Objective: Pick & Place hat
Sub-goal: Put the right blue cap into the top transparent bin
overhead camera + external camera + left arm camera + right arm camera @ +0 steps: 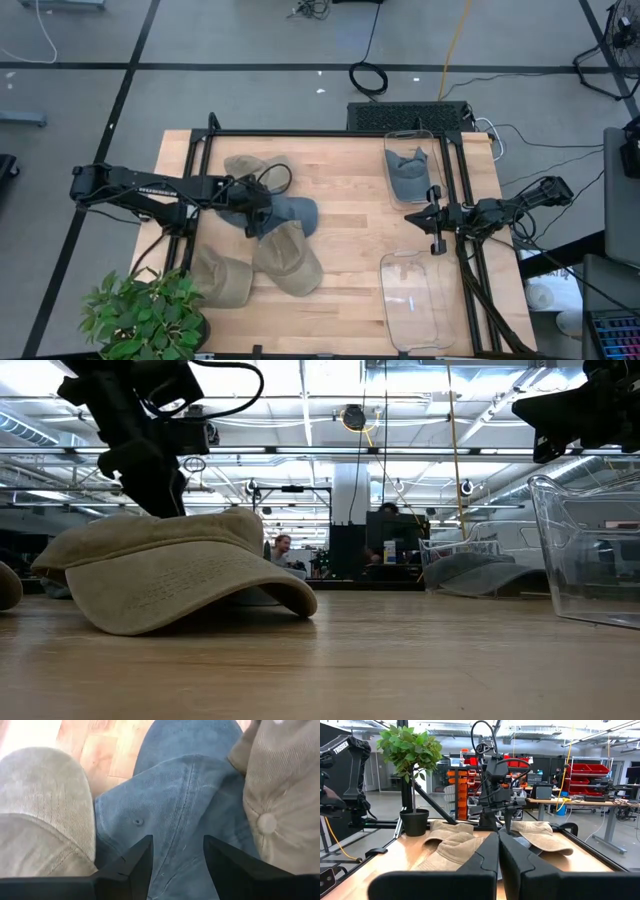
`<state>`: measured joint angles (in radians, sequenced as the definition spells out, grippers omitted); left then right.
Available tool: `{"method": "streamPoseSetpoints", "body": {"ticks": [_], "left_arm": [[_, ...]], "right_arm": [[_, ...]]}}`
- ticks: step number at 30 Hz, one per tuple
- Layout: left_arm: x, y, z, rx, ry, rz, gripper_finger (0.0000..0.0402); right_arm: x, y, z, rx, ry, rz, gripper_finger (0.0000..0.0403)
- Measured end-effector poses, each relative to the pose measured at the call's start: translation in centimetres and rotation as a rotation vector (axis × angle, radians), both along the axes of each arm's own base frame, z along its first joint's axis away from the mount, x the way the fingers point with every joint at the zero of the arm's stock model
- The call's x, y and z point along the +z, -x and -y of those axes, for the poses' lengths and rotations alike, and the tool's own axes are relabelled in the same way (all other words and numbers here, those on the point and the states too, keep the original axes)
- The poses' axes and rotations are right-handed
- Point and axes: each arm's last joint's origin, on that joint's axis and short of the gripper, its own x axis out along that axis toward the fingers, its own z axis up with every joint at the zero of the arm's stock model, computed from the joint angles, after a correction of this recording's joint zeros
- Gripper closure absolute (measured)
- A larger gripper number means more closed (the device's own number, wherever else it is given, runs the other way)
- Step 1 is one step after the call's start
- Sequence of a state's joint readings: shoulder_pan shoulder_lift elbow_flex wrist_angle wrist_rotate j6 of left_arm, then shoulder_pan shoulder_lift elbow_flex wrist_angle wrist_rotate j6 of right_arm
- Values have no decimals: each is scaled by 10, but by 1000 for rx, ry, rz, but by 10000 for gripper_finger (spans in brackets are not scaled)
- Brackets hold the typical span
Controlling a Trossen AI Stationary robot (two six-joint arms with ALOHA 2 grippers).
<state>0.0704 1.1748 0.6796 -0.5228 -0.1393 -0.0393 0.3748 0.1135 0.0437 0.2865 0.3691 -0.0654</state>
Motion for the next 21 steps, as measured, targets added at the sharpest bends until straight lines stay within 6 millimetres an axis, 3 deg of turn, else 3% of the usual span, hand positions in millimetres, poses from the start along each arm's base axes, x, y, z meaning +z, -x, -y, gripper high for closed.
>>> {"method": "streamPoseSetpoints", "body": {"ticks": [10, 21], "left_arm": [[-1, 2, 0, -138, -78, -53, 218], [-21, 5, -1, -109, -67, -98, 217]], "right_arm": [[0, 0, 0, 0, 0, 0, 403], [0, 0, 0, 0, 1, 0, 403]]}}
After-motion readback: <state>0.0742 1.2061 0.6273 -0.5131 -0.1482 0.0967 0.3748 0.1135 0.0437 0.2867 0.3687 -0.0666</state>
